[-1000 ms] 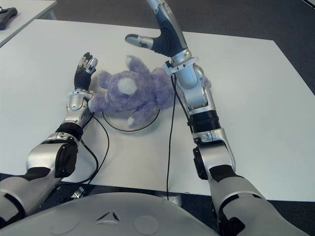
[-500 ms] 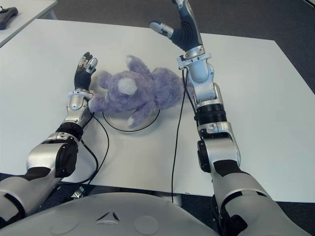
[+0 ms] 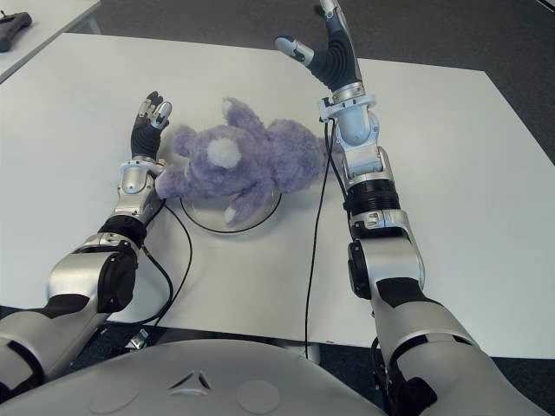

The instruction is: Put the doll into the plate.

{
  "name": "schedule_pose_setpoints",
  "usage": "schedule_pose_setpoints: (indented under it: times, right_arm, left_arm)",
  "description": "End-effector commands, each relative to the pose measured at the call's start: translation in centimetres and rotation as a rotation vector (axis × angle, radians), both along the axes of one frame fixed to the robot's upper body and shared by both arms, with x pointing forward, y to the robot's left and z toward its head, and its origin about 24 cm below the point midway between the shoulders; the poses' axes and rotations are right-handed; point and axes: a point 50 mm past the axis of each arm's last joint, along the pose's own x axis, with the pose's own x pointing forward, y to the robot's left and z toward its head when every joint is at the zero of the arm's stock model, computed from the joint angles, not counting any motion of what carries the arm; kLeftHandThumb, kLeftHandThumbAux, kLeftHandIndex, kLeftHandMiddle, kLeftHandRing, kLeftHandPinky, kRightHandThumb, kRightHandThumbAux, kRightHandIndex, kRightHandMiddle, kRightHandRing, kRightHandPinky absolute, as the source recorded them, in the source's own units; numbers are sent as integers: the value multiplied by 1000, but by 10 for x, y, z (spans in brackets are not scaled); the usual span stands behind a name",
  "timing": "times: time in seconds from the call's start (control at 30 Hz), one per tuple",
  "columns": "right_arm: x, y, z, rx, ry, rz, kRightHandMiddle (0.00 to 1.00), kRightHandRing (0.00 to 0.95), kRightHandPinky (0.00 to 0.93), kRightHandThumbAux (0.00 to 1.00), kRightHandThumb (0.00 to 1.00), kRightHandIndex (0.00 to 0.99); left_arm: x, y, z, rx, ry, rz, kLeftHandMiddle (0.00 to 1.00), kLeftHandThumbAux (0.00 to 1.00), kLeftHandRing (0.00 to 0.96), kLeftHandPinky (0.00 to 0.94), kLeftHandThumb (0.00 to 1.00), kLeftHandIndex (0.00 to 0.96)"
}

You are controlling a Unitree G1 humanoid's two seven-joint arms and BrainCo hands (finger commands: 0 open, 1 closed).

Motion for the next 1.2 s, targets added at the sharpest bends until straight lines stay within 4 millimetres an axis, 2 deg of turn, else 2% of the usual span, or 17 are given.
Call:
schedule_pose_setpoints:
  times: [0.03, 0.27, 0.57, 0.83, 1.2]
  right_arm:
    - [5, -13, 1, 90, 0, -20, 0, 0, 0, 403, 0, 0]
    - [5, -25, -13, 134, 52, -35, 0, 0, 0, 423, 0, 0]
    - [9, -30, -25, 229, 119, -76, 0, 0, 0, 432, 0, 0]
    - [11, -37, -28, 277, 130, -106, 0, 0, 0, 444, 0, 0]
    - [12, -47, -25, 307, 128, -150, 0, 0, 0, 464, 0, 0]
  left_arm:
    - [-92, -13, -113, -172, 463, 37, 39, 427, 0, 0, 0, 0]
    - [-93, -10, -110, -189, 421, 58, 21, 424, 0, 0, 0, 5]
    - [-91, -4, -106, -168, 376, 80, 0, 401, 0, 0, 0, 5]
    - [-90, 0, -105, -86, 391, 73, 14, 399, 0, 0, 0, 2]
    - [-91, 2, -106, -104, 400, 79, 24, 418, 0, 0, 0, 2]
